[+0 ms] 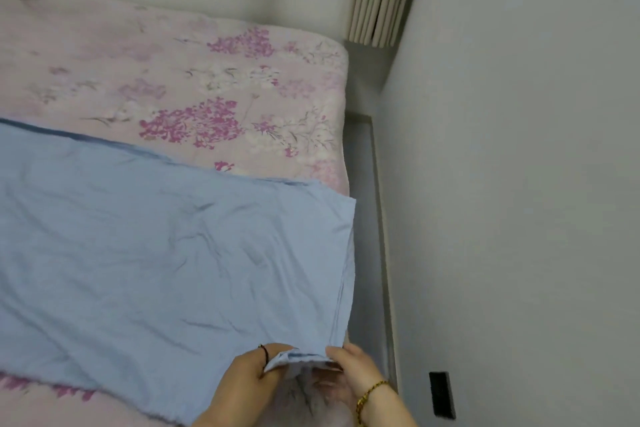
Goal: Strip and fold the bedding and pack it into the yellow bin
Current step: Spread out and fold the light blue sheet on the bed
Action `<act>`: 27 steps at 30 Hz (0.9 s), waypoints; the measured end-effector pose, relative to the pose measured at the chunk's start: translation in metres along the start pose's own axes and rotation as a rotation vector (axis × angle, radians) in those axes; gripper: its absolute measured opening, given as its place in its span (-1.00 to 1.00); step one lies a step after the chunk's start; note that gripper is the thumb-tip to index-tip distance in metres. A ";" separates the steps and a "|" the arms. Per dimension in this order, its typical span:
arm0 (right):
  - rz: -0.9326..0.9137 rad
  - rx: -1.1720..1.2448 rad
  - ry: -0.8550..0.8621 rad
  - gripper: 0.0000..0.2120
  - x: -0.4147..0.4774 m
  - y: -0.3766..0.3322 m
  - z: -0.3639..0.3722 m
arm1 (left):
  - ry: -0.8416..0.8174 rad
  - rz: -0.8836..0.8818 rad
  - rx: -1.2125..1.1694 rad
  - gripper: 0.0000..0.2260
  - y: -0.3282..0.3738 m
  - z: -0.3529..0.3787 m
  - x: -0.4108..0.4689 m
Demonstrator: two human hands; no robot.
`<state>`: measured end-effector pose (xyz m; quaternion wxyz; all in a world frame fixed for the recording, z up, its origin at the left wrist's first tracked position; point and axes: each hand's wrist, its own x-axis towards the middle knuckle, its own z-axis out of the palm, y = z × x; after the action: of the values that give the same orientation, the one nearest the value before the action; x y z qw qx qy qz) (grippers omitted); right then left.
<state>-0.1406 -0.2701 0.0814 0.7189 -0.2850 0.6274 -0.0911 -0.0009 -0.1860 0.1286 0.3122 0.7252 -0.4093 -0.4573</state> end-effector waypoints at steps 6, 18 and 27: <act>-0.018 -0.063 -0.117 -0.84 0.020 -0.050 0.003 | 0.484 -0.002 -0.206 -0.59 0.006 -0.028 0.011; -0.053 0.047 -0.011 -0.50 0.006 -0.069 0.034 | 0.513 -0.118 -0.355 -0.69 0.002 -0.059 -0.001; -0.234 -0.159 0.135 -0.56 0.088 -0.127 -0.004 | 0.689 -0.292 -0.369 -0.74 -0.003 -0.056 0.031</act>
<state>-0.0981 -0.4185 0.0731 0.6346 -0.4054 0.6422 -0.1432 0.0588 -0.2079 0.1350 0.4874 0.8181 -0.0851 -0.2930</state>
